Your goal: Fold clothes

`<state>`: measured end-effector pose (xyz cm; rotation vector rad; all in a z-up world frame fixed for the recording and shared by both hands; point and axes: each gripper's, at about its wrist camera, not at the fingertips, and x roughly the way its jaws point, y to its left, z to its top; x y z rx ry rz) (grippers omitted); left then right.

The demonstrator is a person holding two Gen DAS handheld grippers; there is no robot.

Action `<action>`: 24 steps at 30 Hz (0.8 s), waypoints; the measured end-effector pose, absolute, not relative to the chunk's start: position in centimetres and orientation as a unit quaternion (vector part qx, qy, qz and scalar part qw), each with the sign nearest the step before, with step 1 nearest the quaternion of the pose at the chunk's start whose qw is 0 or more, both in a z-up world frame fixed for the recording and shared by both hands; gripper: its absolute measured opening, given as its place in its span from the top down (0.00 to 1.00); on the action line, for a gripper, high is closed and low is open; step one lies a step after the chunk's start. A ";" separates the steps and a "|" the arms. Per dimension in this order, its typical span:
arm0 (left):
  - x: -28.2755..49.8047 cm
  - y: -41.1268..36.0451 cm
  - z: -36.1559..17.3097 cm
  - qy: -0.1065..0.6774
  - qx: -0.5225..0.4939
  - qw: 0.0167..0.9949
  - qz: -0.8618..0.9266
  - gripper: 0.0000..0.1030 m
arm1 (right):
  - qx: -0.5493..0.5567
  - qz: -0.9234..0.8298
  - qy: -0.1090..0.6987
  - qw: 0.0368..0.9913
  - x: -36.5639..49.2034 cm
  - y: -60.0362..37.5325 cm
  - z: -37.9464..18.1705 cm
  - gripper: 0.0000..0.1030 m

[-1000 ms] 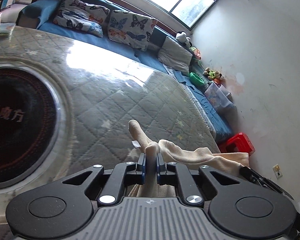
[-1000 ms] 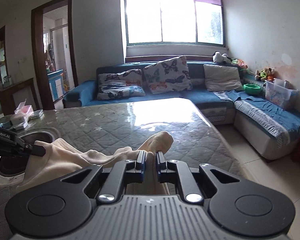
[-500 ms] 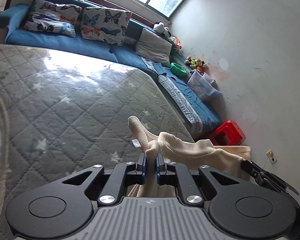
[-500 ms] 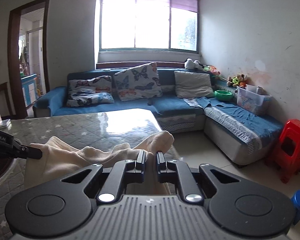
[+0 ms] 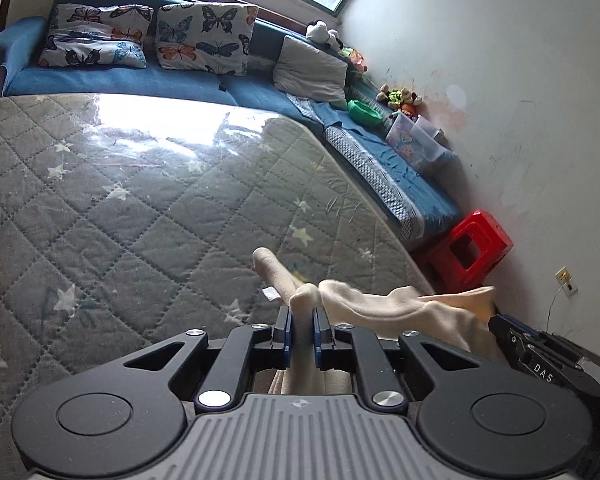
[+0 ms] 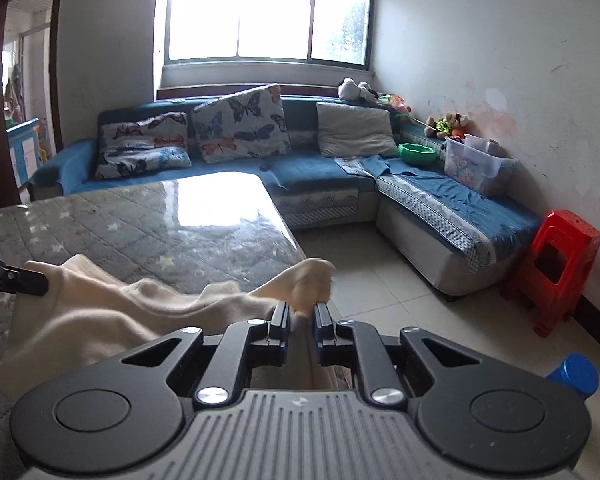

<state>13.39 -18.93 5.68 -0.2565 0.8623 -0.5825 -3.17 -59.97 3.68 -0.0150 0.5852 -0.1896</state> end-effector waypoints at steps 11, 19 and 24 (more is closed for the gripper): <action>13.5 -18.2 5.2 0.409 -0.097 0.870 -0.258 0.84 | -0.028 -0.041 0.312 0.949 -1.7 -56.5 2.4 0.84; 12.2 -19.1 5.4 0.405 -0.083 0.864 -0.289 0.70 | -0.014 0.011 0.332 0.943 1.0 -54.3 1.0 0.77; 12.1 -19.5 5.1 0.405 -0.073 0.863 -0.292 0.66 | -0.008 0.010 0.347 0.938 3.5 -54.1 -0.1 0.76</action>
